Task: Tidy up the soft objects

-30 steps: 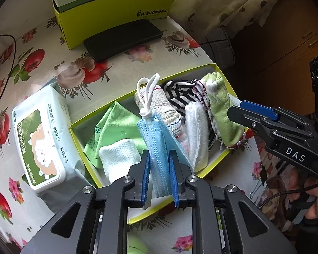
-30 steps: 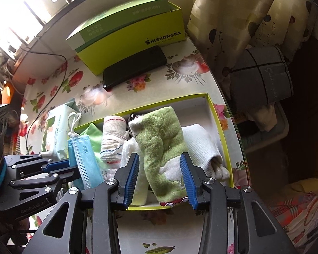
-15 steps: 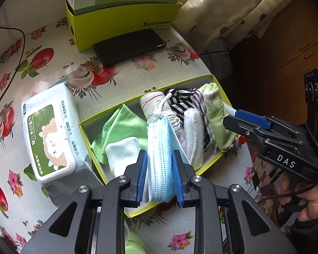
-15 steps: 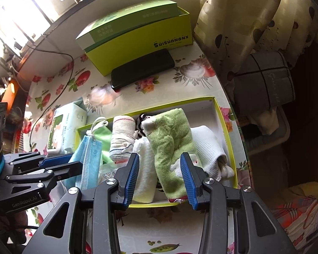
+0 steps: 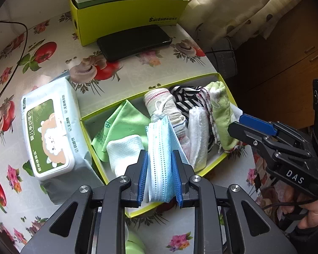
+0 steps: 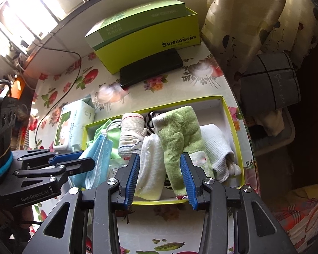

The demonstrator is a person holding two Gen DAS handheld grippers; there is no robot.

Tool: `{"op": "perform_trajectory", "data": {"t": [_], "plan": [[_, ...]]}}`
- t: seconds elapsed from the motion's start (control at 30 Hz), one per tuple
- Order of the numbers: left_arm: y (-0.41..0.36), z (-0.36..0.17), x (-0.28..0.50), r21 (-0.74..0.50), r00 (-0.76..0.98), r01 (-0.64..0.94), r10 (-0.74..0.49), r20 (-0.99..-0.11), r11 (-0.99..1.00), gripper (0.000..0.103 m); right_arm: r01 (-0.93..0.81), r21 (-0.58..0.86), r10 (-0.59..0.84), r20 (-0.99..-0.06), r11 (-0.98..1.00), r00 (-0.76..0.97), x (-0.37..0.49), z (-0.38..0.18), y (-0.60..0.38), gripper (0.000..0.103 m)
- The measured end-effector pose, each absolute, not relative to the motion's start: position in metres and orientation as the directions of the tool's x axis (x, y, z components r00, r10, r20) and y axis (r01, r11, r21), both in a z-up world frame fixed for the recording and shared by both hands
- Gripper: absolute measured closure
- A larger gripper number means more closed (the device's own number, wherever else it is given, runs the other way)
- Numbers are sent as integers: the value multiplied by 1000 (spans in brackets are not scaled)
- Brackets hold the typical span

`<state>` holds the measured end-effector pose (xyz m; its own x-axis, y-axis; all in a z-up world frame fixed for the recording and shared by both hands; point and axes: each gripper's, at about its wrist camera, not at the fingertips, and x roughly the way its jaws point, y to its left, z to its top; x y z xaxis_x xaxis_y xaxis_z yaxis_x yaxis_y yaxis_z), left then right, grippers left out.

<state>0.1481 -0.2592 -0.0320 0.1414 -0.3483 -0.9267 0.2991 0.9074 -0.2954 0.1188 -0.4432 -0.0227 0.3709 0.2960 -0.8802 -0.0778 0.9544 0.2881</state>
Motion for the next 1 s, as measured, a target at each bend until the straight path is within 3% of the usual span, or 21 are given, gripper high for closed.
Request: {"op": "perform_trajectory", "data": {"t": [0.1, 0.23, 0.63, 1.0], "plan": [[-254, -29, 150, -308, 152, 286, -360, -921, 908, 78, -105, 305, 322, -875, 947, 361, 118, -23, -434, 65], [-250, -28, 150, -318, 160, 273, -369, -916, 908, 65, -128, 323, 348, -868, 938, 355, 117, -22, -427, 66], [-229, -18, 149, -301, 224, 208, -345, -912, 931, 65, -150, 344, 375, -859, 927, 350, 116, -19, -421, 71], [-270, -46, 155, -204, 146, 332, -263, -954, 921, 65, -139, 340, 367, -868, 930, 334, 115, -25, -422, 71]]}}
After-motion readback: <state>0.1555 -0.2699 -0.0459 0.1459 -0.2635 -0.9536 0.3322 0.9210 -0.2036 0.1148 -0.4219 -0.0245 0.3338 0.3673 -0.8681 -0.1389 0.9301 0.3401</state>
